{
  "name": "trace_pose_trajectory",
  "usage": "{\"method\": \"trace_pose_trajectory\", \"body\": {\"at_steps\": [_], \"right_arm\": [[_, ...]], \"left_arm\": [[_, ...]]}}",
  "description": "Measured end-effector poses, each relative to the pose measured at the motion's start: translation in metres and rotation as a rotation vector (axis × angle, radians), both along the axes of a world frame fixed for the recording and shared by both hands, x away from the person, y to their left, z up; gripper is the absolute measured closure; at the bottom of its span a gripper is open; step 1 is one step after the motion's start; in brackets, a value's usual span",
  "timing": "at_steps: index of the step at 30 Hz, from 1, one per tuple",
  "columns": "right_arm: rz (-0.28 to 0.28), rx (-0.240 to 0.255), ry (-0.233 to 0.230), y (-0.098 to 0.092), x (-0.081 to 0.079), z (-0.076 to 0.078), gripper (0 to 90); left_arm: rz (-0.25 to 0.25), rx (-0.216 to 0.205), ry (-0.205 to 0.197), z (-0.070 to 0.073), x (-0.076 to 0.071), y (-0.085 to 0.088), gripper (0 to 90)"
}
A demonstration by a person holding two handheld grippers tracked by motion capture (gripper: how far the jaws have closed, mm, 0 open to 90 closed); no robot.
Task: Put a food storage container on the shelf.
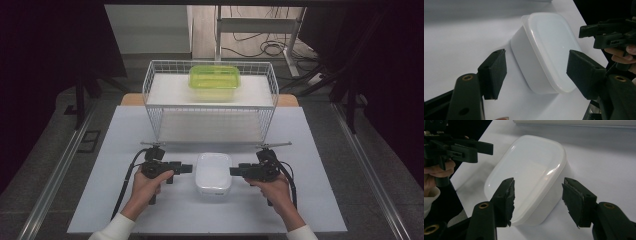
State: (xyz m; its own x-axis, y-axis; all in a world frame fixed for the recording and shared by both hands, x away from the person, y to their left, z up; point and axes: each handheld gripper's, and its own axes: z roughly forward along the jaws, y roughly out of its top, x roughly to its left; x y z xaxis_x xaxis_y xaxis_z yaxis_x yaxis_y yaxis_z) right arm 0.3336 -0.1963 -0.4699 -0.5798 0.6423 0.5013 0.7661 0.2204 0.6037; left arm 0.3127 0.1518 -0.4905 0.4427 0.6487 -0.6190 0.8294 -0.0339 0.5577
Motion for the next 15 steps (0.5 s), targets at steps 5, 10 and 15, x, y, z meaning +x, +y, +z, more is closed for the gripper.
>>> {"method": "trace_pose_trajectory", "body": {"at_steps": [5,10,15], "right_arm": [[-0.003,0.018,0.016,0.0,0.002,-0.003,46.9],[-0.003,0.031,0.036,0.0,0.004,-0.009,49.7],[-0.001,0.035,0.042,0.002,0.005,-0.011,52.3]], "left_arm": [[-0.006,-0.015,0.033,-0.006,0.006,-0.008,34.4],[-0.013,-0.025,0.04,-0.007,0.009,-0.011,37.5],[-0.023,-0.021,0.067,-0.01,0.013,-0.014,40.0]]}}
